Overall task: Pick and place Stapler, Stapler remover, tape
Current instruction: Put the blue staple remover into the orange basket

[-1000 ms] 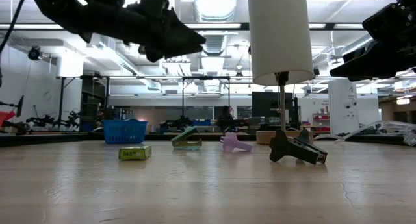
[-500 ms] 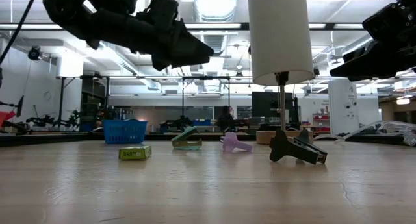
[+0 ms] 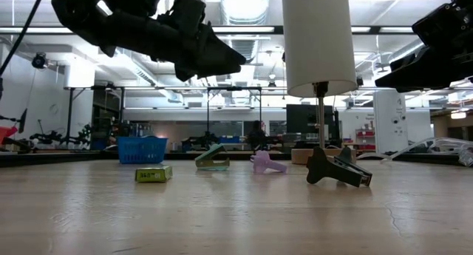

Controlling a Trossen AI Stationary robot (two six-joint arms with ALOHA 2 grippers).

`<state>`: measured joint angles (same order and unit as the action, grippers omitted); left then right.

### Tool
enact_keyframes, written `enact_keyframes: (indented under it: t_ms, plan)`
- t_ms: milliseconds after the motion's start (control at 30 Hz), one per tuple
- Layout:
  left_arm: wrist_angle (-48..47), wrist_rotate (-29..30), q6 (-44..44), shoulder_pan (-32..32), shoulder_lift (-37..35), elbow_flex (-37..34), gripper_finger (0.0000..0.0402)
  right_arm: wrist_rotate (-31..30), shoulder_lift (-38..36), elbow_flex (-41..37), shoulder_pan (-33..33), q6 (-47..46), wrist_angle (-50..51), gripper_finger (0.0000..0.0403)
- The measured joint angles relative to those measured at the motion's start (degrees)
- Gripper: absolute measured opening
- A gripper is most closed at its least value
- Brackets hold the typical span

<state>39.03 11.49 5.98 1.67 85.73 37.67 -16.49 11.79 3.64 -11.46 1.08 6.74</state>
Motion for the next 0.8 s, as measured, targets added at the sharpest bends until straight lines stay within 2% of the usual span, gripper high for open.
enact_keyframes:
  t_ms: [800]
  plan:
    - [-0.55, 0.11, -1.31, 0.0, 0.0, -0.44, 0.0174, 0.0, 0.0, 0.0, 0.0, 0.0, 0.01, 0.0009]
